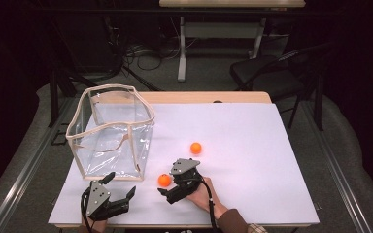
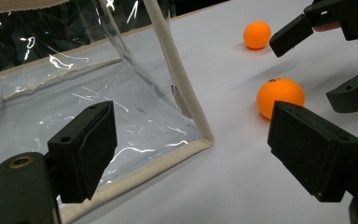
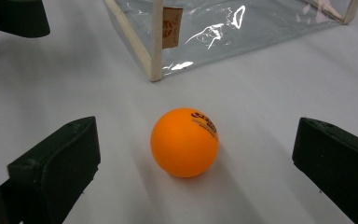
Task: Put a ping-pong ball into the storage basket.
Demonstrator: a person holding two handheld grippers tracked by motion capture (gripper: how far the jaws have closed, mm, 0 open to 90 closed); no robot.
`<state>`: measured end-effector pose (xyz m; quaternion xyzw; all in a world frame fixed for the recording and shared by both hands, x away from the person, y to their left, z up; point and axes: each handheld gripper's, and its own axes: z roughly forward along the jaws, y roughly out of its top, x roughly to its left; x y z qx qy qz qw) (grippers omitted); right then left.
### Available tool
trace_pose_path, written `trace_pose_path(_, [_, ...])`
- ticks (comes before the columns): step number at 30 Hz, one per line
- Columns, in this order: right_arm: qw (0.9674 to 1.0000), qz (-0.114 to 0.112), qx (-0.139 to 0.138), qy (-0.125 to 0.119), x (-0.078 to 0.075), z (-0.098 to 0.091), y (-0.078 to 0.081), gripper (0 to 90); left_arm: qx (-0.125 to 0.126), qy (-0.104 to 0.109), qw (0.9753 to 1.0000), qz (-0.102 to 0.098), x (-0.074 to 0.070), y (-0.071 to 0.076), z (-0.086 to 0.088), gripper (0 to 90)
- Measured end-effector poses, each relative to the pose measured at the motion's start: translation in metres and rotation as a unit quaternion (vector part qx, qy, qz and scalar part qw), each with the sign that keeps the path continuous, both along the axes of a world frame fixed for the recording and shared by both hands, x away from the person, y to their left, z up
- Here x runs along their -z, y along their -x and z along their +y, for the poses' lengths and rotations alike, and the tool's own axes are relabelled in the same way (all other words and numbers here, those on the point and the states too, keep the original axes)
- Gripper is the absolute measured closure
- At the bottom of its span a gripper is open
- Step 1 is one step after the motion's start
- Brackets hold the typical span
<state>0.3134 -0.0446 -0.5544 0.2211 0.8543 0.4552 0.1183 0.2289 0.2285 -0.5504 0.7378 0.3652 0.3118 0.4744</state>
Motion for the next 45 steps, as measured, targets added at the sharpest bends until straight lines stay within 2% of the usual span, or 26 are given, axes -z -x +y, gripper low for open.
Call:
trace_pose_path(2, [1.0, 0.0, 0.0, 0.0, 0.0, 0.0, 0.0, 2.9, 0.0, 0.0, 1.0, 0.0, 0.0, 0.0, 0.0, 15.8])
trace_pose_path(7, [1.0, 0.0, -0.004, 0.003, 0.001, 0.003, 0.0, 11.6, 0.001, 0.001, 1.0, 0.001, 0.0, 0.0, 0.0, 15.8])
trace_pose_path(10, [0.9998, 0.007, -0.004, 0.015, 0.004, 0.006, -0.001, 20.8, 0.001, 0.002, 1.0, 0.001, 0.0, 0.0, -0.001, 15.8])
trace_pose_path(11, [0.9998, 0.007, -0.004, 0.015, 0.004, 0.006, -0.001, 20.8, 0.002, 0.001, 1.0, 0.001, 0.0, 0.0, 0.0, 15.8])
trace_pose_path(12, [0.9997, 0.013, -0.005, 0.02, 0.006, 0.008, -0.002, 26.7, 0.001, 0.002, 1.0, 0.001, 0.0, 0.0, -0.001, 15.8])
trace_pose_path(13, [0.9997, 0.013, -0.005, 0.02, 0.006, 0.008, -0.002, 26.7, 0.001, 0.001, 1.0, 0.0, 0.0, 0.0, 0.0, 15.8])
trace_pose_path(14, [0.9994, 0.022, -0.001, 0.026, 0.009, 0.009, -0.004, 30.4, 0.001, 0.001, 1.0, -0.001, 0.0, 0.0, 0.0, 15.8])
trace_pose_path(16, [0.9994, 0.022, -0.004, 0.027, 0.009, 0.009, -0.004, 31.7, 0.001, 0.001, 1.0, 0.0, 0.0, 0.0, 0.0, 15.8])
trace_pose_path(17, [0.999, 0.031, -0.002, 0.033, 0.011, 0.01, -0.006, 33.8, 0.001, 0.002, 1.0, 0.0, 0.0, 0.0, 0.0, 15.8])
trace_pose_path(30, [0.9981, 0.026, -0.009, 0.056, 0.012, 0.013, -0.005, 49.9, 0.001, 0.002, 1.0, 0.001, 0.0, 0.0, 0.0, 15.8])
trace_pose_path(45, [0.9982, 0.007, 0.0, 0.059, 0.002, 0.009, -0.005, 50.0, 0.0, 0.002, 1.0, -0.001, 0.0, 0.0, 0.0, 15.8])
